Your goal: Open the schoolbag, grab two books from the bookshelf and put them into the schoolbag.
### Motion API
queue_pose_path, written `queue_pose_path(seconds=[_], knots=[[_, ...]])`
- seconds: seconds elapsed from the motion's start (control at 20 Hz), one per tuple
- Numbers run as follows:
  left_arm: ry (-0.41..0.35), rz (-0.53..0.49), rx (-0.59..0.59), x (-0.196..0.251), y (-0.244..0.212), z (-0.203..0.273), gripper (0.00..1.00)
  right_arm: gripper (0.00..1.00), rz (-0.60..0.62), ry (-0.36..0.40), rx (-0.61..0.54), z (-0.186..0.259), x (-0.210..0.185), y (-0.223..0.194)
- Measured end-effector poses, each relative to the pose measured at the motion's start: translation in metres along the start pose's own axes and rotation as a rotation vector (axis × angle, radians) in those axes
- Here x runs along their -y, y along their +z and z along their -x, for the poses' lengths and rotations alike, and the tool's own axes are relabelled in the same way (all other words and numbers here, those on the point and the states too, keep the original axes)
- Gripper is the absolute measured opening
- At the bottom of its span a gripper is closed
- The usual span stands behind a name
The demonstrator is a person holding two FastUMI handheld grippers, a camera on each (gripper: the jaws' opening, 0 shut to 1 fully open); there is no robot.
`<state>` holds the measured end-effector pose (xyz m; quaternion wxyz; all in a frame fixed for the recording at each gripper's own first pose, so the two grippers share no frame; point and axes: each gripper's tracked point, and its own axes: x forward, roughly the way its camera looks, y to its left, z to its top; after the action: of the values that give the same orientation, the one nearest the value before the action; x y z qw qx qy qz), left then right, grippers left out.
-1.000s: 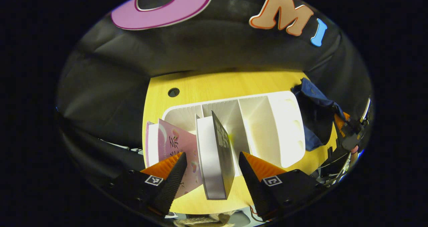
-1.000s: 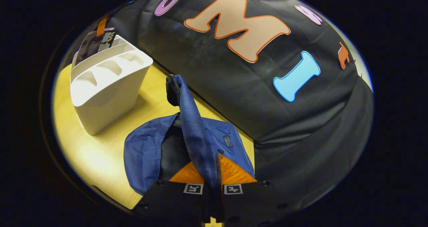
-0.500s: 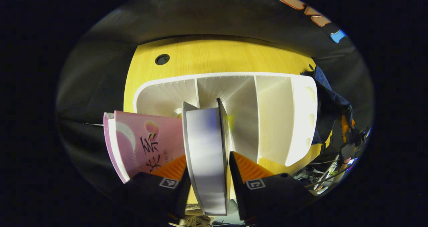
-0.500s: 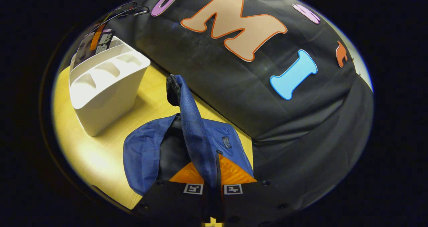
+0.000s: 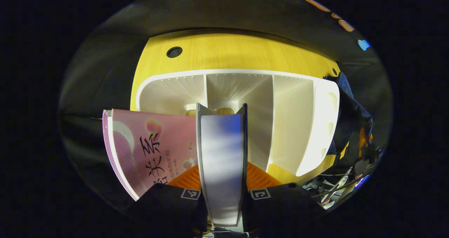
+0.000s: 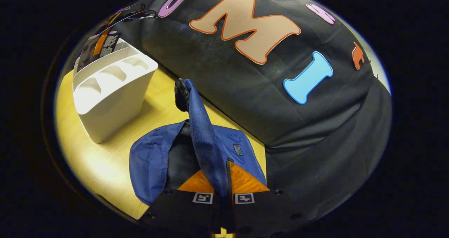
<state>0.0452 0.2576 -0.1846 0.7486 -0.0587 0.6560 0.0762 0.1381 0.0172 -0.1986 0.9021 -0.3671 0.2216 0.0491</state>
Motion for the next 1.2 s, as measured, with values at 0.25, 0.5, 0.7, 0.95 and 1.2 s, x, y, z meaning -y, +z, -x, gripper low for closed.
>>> queue_pose_path(seconds=[0.25, 0.5, 0.7, 0.95, 1.2], knots=[[0.051, -0.001, -0.003, 0.002, -0.009, 0.021, 0.34, 0.10, -0.011, 0.010, 0.007, 0.000, 0.002, 0.000], [0.098, -0.018, 0.036, 0.006, -0.020, 0.061, 0.36, 0.10, -0.014, 0.026, 0.021, 0.000, 0.002, -0.002], [0.093, 0.021, 0.102, 0.020, -0.031, 0.101, 0.34, 0.10, -0.036, 0.030, 0.033, 0.001, 0.009, -0.004], [0.023, 0.075, 0.210, 0.054, -0.048, 0.145, 0.36, 0.08, -0.054, 0.050, 0.054, 0.002, 0.017, -0.005], [-0.115, 0.146, 0.332, 0.112, -0.065, 0.169, 0.36, 0.10, -0.063, 0.073, 0.073, 0.004, 0.028, -0.008]])
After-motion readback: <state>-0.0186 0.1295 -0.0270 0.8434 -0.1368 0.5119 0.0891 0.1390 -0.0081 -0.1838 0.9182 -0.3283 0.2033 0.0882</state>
